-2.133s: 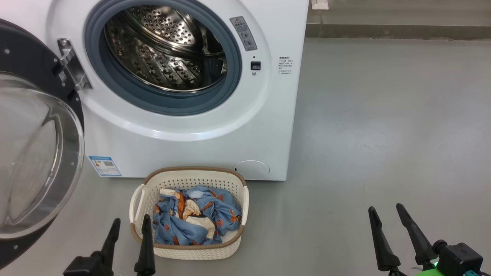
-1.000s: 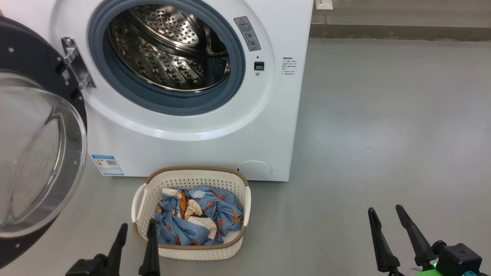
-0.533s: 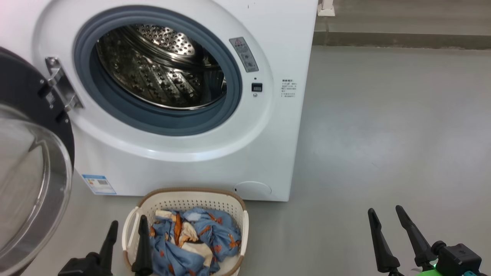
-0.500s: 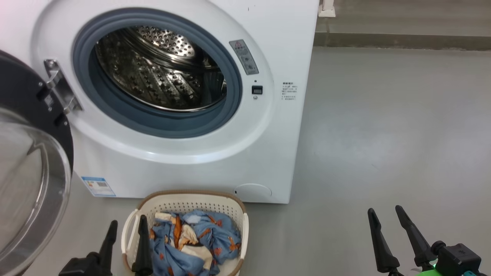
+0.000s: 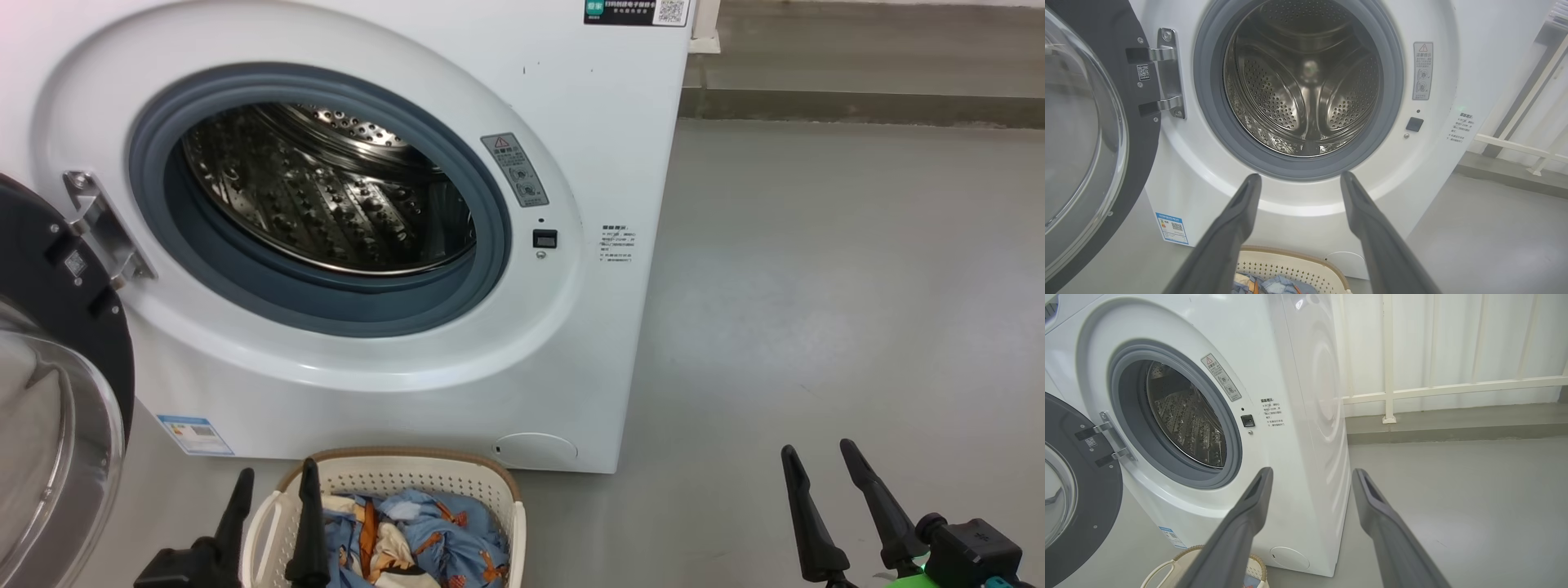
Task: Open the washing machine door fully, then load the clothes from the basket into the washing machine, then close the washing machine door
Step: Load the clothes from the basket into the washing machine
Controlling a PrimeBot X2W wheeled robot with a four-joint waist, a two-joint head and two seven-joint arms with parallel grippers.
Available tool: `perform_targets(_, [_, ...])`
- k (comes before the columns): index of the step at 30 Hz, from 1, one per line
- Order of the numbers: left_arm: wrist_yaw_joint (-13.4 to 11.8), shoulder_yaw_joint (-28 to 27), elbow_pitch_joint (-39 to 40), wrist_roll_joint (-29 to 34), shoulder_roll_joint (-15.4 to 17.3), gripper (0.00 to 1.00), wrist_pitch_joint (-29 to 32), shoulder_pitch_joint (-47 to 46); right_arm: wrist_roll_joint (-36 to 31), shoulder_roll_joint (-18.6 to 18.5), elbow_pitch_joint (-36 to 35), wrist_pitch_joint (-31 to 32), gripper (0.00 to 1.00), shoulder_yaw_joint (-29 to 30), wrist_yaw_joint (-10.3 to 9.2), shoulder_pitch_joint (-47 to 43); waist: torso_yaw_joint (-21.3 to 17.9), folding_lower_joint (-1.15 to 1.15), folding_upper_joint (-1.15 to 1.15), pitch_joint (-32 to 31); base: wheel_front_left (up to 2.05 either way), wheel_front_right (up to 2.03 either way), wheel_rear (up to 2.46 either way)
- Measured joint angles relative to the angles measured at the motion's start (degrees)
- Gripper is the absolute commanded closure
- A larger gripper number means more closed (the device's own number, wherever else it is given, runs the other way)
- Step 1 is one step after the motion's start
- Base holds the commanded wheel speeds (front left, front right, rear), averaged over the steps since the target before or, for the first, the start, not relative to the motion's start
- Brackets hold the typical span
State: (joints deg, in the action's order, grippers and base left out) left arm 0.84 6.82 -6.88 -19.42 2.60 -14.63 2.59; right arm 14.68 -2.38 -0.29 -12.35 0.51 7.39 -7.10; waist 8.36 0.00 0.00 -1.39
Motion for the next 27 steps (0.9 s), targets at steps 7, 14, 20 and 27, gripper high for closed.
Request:
perform_targets(7, [0.4, 0.9, -0.6, 0.0, 0.0, 0.0, 0.0, 0.0, 0.0, 0.0, 0.1, 0.0, 0.0, -0.1, 0.0, 0.0, -0.1, 0.0, 0.0, 0.1, 0.0, 0.0, 0.0])
perform_targets(14, [0.5, 1.4, -1.2, 0.0, 0.0, 0.0, 0.0, 0.0, 0.0, 0.0, 0.1, 0.0, 0.0, -0.1, 0.0, 0.0, -0.3, 0.0, 0.0, 0.2, 0.0, 0.0, 0.0])
perform_targets(20, [0.5, 1.7, -1.5, 0.0, 0.0, 0.0, 0.0, 0.0, 0.0, 0.0, 0.1, 0.1, 0.0, -0.1, 0.0, 0.0, -0.3, 0.0, 0.0, 0.2, 0.0, 0.0, 0.0])
perform_targets(27, [0.5, 2.0, -1.7, 0.0, 0.0, 0.0, 0.0, 0.0, 0.0, 0.0, 0.0, 0.2, 0.0, -0.1, 0.0, 0.0, -0.1, 0.0, 0.0, 0.3, 0.0, 0.0, 0.0])
